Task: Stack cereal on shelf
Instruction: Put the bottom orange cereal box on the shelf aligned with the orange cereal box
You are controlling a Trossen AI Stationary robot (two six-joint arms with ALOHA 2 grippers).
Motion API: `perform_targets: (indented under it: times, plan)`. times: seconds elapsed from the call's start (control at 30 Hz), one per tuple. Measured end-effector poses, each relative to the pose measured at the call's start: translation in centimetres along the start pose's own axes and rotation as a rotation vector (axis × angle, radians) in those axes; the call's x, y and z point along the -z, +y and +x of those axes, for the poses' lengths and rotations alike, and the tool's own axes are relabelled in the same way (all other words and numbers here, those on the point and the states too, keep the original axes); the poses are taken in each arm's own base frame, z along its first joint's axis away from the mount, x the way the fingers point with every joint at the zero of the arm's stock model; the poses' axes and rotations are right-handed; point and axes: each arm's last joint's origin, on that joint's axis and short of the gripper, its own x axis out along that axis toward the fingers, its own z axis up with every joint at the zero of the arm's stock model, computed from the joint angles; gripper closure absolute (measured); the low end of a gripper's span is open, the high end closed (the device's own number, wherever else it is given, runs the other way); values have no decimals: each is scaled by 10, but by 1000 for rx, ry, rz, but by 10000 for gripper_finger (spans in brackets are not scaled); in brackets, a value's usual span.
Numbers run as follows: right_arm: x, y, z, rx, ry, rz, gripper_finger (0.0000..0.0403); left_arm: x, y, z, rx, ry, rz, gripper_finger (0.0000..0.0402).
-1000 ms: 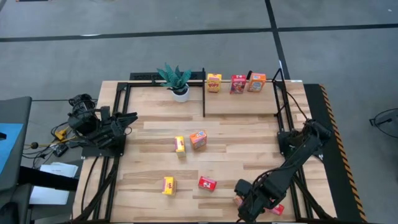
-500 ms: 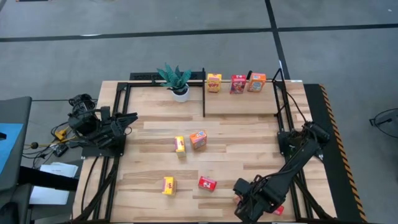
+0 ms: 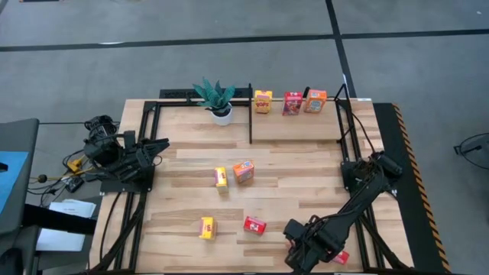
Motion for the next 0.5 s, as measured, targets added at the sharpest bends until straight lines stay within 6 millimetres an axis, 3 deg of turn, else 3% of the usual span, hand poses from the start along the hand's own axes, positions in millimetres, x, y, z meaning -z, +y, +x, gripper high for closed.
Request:
perform_targets:
  times: [0.5]
  plan:
    - [-18, -6, -2, 18, 18, -46, 217, 0, 0, 0, -2, 0, 6, 42]
